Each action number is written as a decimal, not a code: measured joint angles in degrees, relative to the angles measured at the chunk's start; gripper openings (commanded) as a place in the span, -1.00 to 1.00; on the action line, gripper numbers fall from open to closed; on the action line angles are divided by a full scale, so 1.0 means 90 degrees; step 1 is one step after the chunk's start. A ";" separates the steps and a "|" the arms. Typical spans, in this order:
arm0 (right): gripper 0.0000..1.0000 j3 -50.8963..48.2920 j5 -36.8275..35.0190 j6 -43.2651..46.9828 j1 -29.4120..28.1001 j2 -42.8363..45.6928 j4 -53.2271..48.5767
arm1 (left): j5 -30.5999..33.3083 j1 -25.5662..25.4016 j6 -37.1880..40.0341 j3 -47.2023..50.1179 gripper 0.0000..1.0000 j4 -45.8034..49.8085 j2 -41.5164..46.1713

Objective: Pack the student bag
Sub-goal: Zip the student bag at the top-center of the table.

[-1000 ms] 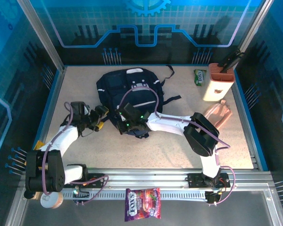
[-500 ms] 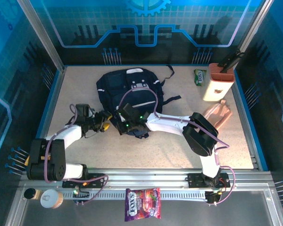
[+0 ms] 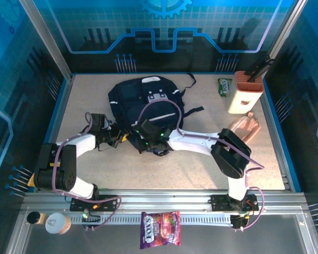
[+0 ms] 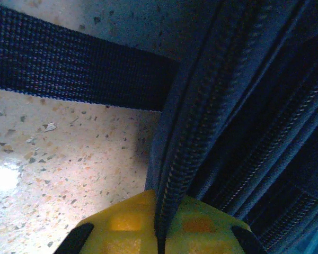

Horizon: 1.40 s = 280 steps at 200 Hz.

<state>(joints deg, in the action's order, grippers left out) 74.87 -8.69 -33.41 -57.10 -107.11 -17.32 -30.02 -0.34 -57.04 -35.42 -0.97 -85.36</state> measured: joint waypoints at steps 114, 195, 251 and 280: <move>-1.00 -0.1729 -0.1319 -0.0413 0.0981 0.1838 -0.0848 | 0.0063 0.0007 0.0219 -0.0282 -1.00 0.0372 -0.0010; -1.00 -0.1938 -0.2259 -0.0253 0.0491 0.2467 -0.0831 | -0.0012 -0.0061 0.0801 -0.1358 -0.89 0.1042 -0.0704; -1.00 -0.1702 -0.1574 -0.0092 0.0214 0.2225 -0.0381 | 0.0823 0.0007 0.1239 -0.2271 -0.18 0.1511 -0.1173; -1.00 -0.1120 -0.0930 -0.0117 0.0204 0.1411 -0.0017 | 0.1328 0.0238 0.1394 -0.2280 0.25 0.1826 -0.0889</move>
<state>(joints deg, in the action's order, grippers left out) 64.79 -17.06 -34.46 -55.27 -94.41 -17.47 -18.06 1.80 -44.49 -55.94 15.46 -93.36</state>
